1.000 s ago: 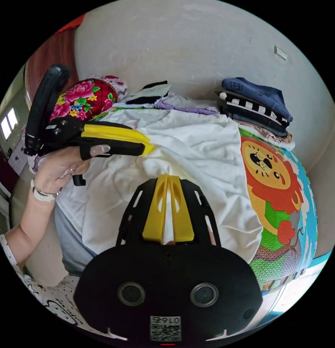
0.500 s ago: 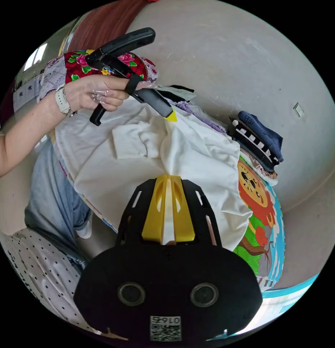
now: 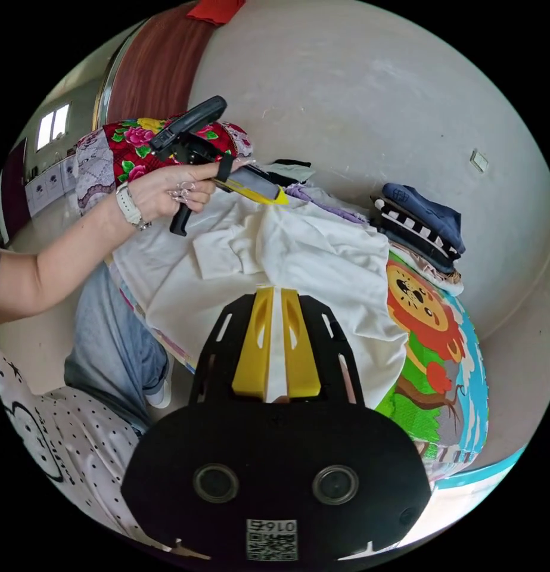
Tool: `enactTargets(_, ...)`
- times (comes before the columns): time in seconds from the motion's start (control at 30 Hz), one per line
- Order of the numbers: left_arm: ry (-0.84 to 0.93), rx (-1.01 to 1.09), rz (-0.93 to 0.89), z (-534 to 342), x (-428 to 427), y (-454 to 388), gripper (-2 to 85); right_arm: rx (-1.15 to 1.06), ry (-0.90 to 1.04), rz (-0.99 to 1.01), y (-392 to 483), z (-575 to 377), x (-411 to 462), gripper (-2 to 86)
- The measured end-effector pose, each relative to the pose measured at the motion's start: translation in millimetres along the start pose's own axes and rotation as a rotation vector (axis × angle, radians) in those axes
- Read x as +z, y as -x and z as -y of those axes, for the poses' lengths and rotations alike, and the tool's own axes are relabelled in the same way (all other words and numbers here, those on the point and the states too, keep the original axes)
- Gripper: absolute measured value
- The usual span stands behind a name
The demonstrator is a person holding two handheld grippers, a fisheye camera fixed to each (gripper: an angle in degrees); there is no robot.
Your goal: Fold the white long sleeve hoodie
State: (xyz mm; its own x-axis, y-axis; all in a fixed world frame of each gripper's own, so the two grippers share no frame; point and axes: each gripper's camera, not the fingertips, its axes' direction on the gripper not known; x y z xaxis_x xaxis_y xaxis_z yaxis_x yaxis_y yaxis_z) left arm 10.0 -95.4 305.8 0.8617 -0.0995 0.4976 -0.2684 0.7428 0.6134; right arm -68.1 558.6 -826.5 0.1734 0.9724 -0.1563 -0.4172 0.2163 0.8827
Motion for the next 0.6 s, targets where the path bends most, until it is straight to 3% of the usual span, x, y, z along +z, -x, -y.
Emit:
enactTargets(0.07,-0.026,-0.039,0.007,16.7,0.1,12.9,8.9,0.089,-0.028,-0.007,-14.2,5.8,-6.9,2.4)
enactTargets(0.23,0.260,0.039,-0.031,69.6,66.9,13.9,9.6,0.007,0.065,0.133,2.0,49.7,3.8,8.0)
enactTargets(0.4,0.495,0.171,0.070,98.8,137.2,-6.8,6.8,0.033,0.123,0.067,29.7,94.1,25.1,8.2)
enactTargets(0.47,0.513,0.174,0.043,108.5,145.2,-8.8,2.3,0.037,0.183,-0.040,39.0,102.4,33.1,3.9)
enactTargets(0.6,0.447,0.139,-0.101,154.8,128.8,-7.5,-0.7,0.042,0.094,-0.048,40.0,100.9,4.6,1.1)
